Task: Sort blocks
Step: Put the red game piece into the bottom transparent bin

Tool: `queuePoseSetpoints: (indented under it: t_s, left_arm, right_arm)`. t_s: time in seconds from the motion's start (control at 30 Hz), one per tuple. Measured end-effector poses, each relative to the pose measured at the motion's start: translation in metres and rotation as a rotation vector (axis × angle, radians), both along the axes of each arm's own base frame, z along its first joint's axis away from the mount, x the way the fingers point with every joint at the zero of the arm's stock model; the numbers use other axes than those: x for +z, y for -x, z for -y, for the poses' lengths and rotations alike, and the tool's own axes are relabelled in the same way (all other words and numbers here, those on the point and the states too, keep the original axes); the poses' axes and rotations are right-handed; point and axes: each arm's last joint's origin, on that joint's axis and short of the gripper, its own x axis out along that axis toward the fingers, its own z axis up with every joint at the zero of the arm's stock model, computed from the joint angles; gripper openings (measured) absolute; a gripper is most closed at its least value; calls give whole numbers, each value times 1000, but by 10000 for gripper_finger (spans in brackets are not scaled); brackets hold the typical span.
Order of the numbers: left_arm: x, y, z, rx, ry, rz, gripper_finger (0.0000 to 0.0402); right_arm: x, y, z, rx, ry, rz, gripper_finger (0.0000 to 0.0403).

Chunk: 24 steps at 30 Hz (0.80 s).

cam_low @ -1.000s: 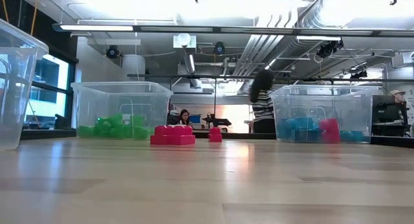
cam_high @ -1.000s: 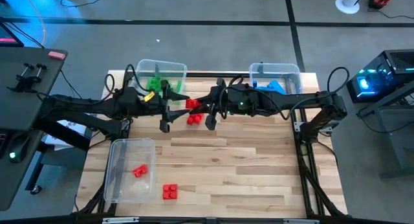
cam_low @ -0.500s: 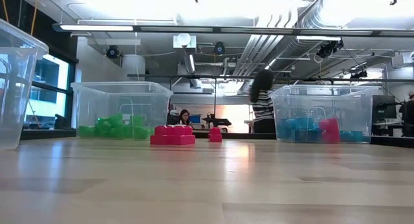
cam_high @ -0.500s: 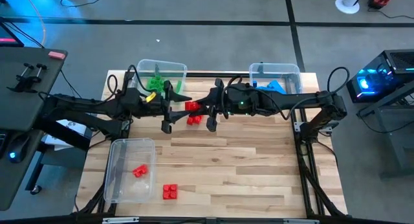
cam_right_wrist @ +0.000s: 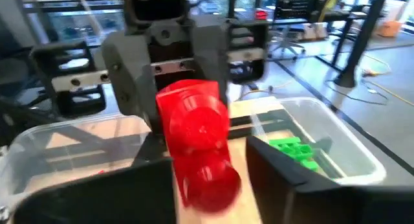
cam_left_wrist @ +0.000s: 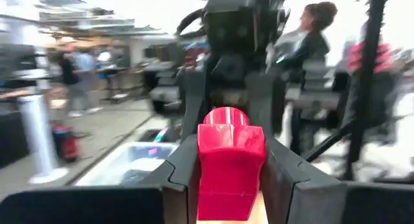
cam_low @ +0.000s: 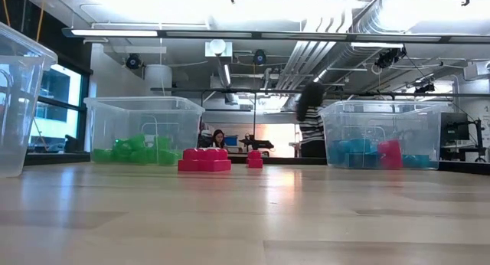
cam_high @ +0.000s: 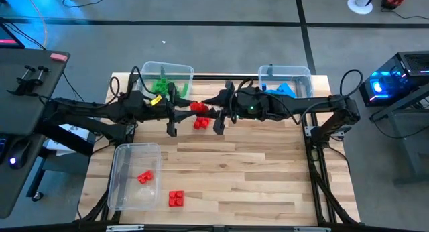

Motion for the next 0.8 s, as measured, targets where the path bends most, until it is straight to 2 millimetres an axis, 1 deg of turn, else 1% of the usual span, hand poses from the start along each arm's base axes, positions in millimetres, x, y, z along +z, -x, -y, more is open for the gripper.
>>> queuePoseSetpoints:
  t_s: [0.1, 0.2, 0.27, 0.33, 0.43, 0.5, 0.53, 0.63, 0.7, 0.8]
  left_arm:
    - [-1, 14, -6, 145, -43, -80, 88]
    - [-2, 36, -14, 335, -17, -177, 88]
    - [-8, 54, -17, 415, 86, -253, 88]
    - [-18, 72, -16, 421, 301, -316, 88]
    - [-33, 92, -7, 291, 679, -447, 88]
    - [-39, 98, 5, 158, 889, -552, 88]
    - [-39, 99, 11, 81, 961, -592, 88]
    - [-37, 100, 34, -147, 1088, -692, 88]
    - [-36, 102, 49, -256, 1144, -770, 88]
    - [-42, 111, 69, -303, 1231, -957, 88]
  right_arm:
    - [9, 11, 3, -80, 46, -1, 143]
    - [17, 27, 7, -195, 113, -47, 181]
    - [18, 36, 11, -259, 118, -86, 195]
    - [17, 44, 16, -307, 86, -118, 200]
    - [10, 48, 24, -334, 14, -177, 201]
    - [1, 46, 29, -344, -24, -234, 201]
    - [-4, 45, 32, -344, -40, -265, 201]
    - [-18, 40, 39, -331, -67, -350, 201]
    - [-24, 37, 43, -311, -78, -389, 201]
    - [-30, 33, 47, -263, -78, -423, 201]
